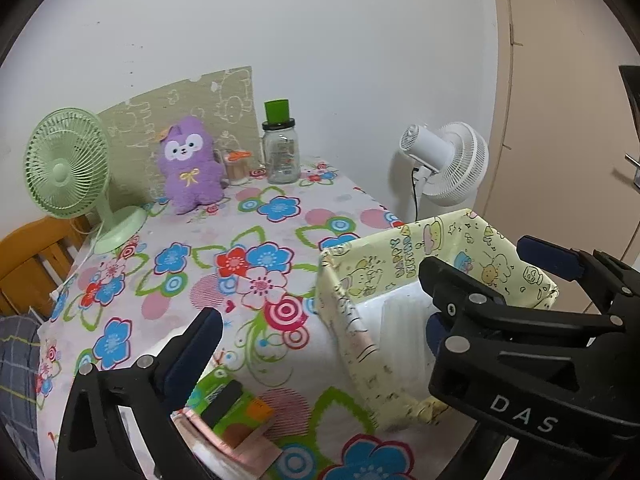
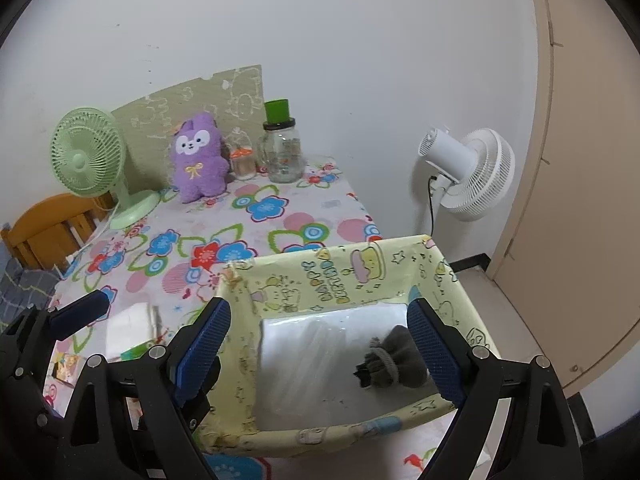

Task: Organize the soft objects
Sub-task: 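Move both tools back toward the remaining items on the table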

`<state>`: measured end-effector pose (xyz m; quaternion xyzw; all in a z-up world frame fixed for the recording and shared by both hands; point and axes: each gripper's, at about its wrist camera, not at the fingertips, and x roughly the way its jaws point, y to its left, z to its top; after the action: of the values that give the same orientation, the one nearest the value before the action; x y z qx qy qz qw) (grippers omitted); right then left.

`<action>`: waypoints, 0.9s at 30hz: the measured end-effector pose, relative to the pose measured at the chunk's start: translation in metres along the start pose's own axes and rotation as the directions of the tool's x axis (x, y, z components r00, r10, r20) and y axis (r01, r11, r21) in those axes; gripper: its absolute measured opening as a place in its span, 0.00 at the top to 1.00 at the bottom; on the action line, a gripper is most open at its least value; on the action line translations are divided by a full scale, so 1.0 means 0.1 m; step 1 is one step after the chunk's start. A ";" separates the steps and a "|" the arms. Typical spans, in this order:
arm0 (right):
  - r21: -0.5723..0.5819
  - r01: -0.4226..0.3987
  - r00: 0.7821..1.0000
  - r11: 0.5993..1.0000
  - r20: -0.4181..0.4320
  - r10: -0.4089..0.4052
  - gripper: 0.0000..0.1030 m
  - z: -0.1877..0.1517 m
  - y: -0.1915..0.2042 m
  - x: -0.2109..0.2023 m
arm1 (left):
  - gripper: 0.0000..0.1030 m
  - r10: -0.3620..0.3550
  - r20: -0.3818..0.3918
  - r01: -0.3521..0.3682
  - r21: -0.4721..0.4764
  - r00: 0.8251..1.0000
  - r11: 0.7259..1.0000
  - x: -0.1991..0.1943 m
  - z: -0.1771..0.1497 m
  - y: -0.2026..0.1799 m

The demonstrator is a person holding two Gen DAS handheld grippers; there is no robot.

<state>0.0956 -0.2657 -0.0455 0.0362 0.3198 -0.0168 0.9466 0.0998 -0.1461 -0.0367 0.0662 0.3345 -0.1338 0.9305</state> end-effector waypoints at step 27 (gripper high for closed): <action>-0.108 -0.044 0.995 0.993 0.082 0.053 0.01 -0.18 0.74 -0.46 | 0.00 0.076 0.037 -0.074 -0.062 0.996 0.995 -0.52 -0.35 0.61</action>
<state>0.0526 -0.1900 -0.0274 -0.0071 0.2790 0.0216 0.9600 0.0578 -0.0702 -0.0280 0.0478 0.3174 -0.0898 0.9428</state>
